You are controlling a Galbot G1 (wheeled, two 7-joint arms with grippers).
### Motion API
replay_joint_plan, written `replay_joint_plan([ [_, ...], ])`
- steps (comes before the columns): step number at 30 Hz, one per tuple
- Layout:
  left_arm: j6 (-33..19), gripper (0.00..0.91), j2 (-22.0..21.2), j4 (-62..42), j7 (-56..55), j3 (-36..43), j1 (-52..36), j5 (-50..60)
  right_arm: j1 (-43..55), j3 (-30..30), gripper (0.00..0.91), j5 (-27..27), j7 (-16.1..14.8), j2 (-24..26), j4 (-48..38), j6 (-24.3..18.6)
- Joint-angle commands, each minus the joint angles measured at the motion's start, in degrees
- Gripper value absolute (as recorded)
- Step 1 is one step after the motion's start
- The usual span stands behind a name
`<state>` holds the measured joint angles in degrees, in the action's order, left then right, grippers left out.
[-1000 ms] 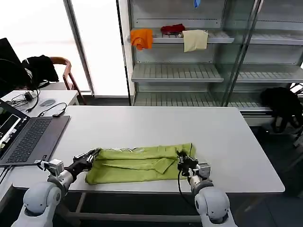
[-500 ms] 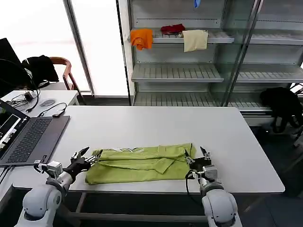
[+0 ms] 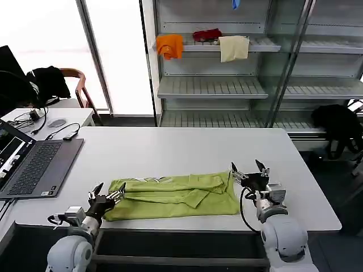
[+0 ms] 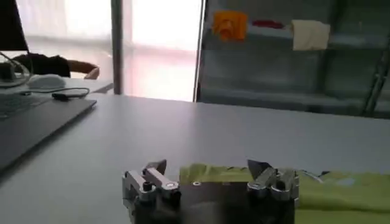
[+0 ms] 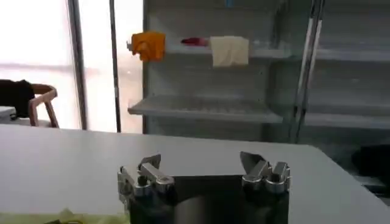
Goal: Fold and organize the clothes.
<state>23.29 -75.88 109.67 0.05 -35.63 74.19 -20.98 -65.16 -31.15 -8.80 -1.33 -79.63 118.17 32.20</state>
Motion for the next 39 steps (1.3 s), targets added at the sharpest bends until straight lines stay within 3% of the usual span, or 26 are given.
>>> replay_joint_plan([
  [1,-3.0,0.907,-4.1,-1.0,-7.1,1.5,1.0,1.7,1.2,-1.6,0.907,-4.7,0.2,1.9,1.1,0.9],
  [12,-4.2,0.786,-4.4,-2.8,-6.3,1.7,1.2,3.6,0.9,-0.9,0.907,-5.9,0.8,1.2,1.3,0.9],
  [16,-4.7,0.574,-4.6,-2.8,-5.7,2.1,1.4,4.4,0.8,-0.8,0.907,-5.9,0.9,1.0,1.4,0.9],
  [21,-4.8,0.554,-5.2,-3.4,-5.1,2.6,1.4,5.8,0.7,-0.7,0.907,-6.0,1.0,0.9,1.6,0.9],
  [23,-4.7,0.494,-5.2,-3.4,-5.0,2.7,1.3,5.9,0.7,-0.8,0.907,-6.1,1.1,0.9,1.7,0.9],
  [25,-4.5,0.343,-5.4,-3.5,-4.9,2.9,1.2,6.1,0.7,-0.9,0.907,-6.3,1.2,0.9,1.8,0.9],
  [26,-4.6,0.171,-5.4,-3.5,-4.8,2.9,1.1,6.2,0.7,-0.9,0.907,-6.3,1.2,0.9,1.8,0.9],
  [28,-4.6,0.01,-5.5,-3.6,-4.7,3.1,1.1,6.4,0.6,-0.9,0.907,-6.3,1.4,0.9,1.9,0.9],
  [39,-6.0,0.0,-5.9,-3.5,-2.6,3.4,1.1,9.6,0.6,-1.1,0.907,-6.5,1.5,0.7,1.6,0.9],
])
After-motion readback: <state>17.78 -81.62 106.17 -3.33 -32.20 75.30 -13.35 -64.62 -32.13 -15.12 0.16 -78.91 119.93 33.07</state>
